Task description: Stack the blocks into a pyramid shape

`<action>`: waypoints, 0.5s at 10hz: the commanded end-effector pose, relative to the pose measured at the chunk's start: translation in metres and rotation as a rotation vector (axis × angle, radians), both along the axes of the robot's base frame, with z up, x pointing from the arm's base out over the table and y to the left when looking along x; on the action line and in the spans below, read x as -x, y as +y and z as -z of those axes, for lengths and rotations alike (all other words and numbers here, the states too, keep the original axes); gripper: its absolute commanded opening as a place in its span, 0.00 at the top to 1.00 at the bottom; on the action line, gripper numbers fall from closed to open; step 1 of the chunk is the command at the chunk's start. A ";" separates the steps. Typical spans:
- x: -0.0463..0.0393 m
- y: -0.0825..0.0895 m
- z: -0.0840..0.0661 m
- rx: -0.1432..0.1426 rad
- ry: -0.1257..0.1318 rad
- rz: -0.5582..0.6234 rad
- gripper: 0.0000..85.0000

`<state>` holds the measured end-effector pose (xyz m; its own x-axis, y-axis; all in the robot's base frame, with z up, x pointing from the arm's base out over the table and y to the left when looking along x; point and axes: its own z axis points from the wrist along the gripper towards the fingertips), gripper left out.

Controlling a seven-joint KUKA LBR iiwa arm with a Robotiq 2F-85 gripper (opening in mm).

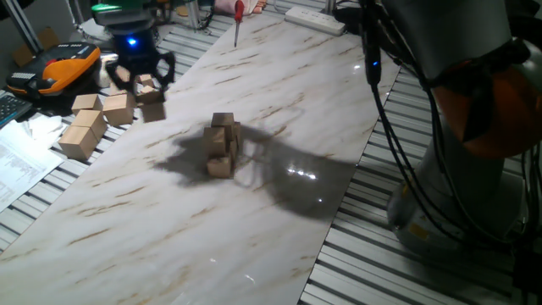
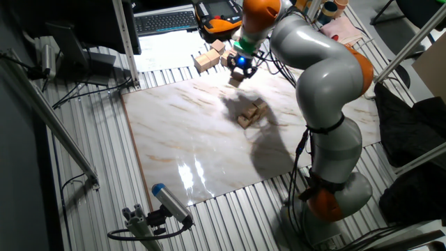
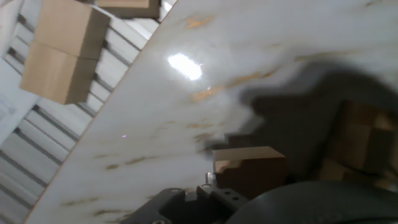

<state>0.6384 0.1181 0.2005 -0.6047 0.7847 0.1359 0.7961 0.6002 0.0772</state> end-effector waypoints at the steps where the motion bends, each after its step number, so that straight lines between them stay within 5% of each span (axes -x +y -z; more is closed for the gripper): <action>1: -0.0002 0.001 0.000 0.013 0.002 0.158 1.00; 2: -0.0002 0.001 0.000 0.013 0.001 0.198 1.00; 5: -0.0002 0.001 0.000 0.077 0.003 0.263 1.00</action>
